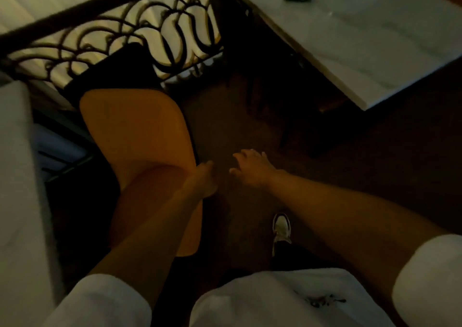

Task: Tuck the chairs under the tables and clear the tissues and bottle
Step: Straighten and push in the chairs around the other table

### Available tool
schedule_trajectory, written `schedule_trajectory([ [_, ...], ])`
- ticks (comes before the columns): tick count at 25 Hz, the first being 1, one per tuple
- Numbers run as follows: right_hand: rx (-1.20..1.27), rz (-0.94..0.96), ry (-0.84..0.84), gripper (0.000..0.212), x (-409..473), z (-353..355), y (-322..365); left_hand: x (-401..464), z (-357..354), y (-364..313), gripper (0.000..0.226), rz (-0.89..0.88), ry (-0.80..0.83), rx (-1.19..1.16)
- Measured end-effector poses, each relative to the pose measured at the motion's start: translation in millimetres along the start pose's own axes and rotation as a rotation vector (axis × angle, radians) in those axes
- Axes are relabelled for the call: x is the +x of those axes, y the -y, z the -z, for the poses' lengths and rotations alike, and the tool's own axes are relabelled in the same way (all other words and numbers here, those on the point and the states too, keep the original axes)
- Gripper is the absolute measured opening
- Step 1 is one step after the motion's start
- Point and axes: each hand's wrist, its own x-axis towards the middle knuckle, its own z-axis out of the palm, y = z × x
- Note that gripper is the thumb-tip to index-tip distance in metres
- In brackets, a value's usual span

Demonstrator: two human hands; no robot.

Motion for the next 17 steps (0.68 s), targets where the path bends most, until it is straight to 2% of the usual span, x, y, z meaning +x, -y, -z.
schedule_trajectory([
  [4,-0.067,0.162,0.100,0.067,69,62,-19,41,51,-16,0.051,0.176,-0.096,-0.096],
  [8,-0.129,0.286,0.099,0.066,136,119,-14,76,92,-13,0.055,0.272,-0.228,-0.125],
  [13,-0.222,0.448,0.121,0.065,237,161,44,122,146,26,0.063,0.447,-0.384,-0.238],
  [17,-0.246,0.568,0.128,0.066,300,182,106,160,186,66,0.078,0.577,-0.463,-0.423],
])
